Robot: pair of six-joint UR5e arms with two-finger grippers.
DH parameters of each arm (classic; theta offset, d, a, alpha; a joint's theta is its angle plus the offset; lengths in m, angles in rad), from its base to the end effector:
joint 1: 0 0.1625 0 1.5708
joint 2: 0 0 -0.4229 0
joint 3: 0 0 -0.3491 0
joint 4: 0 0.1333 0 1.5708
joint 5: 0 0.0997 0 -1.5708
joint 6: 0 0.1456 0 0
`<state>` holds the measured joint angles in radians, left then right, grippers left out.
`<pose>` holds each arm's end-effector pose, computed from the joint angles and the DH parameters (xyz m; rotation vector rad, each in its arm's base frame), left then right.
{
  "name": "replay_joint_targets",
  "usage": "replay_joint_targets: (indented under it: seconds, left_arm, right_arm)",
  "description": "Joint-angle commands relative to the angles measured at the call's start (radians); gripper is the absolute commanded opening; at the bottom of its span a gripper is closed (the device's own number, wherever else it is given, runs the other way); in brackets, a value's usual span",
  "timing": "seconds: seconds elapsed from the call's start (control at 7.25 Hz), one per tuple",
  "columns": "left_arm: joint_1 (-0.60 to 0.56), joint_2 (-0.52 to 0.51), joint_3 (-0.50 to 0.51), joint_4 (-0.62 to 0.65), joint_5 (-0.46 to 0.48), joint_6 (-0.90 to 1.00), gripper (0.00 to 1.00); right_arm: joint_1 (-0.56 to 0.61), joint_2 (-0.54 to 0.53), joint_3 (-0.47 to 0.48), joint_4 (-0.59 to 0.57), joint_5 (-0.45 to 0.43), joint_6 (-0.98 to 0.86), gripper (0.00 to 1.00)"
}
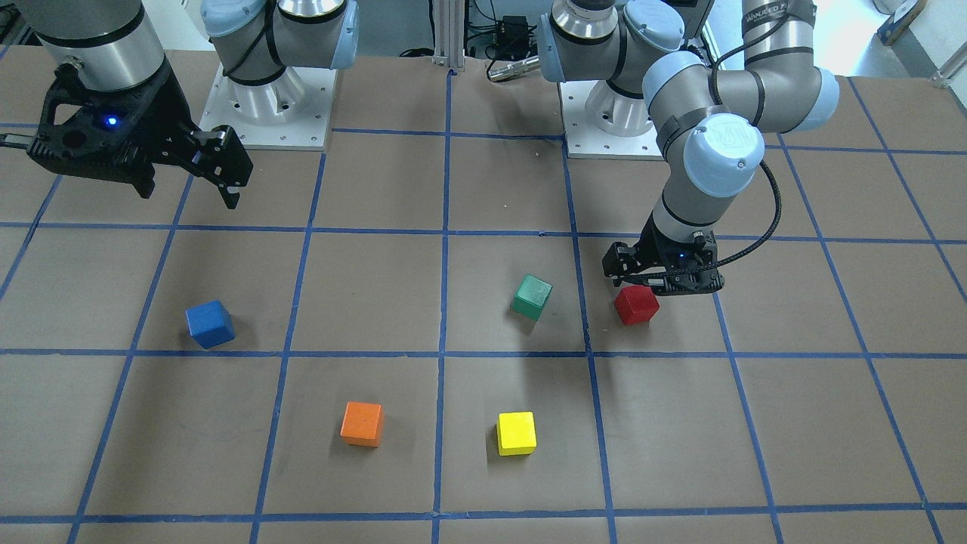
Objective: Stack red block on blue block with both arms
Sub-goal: 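Close the left gripper on the red cube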
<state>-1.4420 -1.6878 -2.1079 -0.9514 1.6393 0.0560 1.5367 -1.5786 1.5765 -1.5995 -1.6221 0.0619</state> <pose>-0.0682 -0.4334 0.2215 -0.1101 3.0740 0.0629 0.1104 -0.4540 0.4439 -0.1495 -3.0867 0.0487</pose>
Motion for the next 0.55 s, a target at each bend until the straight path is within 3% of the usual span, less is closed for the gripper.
replay_joint_targets:
  seconds: [0.0,0.14,0.41]
  left_arm:
    - [0.017,-0.045,-0.055,0.089,-0.001,-0.028,1.00]
    - [0.015,-0.058,-0.054,0.092,-0.003,-0.057,1.00]
    - [0.017,-0.102,-0.050,0.146,-0.003,-0.051,0.82]
  right_arm:
    - [0.000,-0.003,-0.001,0.000,0.001,-0.002,1.00]
    - [-0.003,-0.001,-0.003,-0.002,0.001,-0.002,1.00]
    - [0.000,-0.003,0.003,0.000,-0.001,-0.001,1.00]
